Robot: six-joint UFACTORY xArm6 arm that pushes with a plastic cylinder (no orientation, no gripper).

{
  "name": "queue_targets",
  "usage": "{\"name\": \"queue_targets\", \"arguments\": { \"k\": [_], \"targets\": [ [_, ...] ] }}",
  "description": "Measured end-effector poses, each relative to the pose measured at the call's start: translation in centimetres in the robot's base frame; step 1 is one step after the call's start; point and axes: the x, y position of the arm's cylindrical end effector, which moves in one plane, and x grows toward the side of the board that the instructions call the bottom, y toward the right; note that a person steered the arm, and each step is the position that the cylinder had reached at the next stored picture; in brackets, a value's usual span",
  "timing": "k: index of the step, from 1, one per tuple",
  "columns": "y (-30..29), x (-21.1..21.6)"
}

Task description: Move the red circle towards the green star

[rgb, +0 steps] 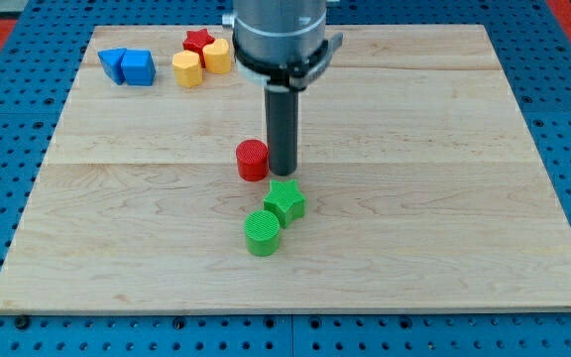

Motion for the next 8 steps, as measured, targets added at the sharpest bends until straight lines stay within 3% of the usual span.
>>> {"name": "queue_targets", "arguments": {
  "k": [2, 3, 5, 6, 7, 8],
  "targets": [
    [-0.9, -5.9],
    [-2.2, -5.9],
    [-9.3, -3.9],
    [-7.5, 0.5],
    [-6.7, 0.4],
    [-7.8, -7.4]
  ]
}}
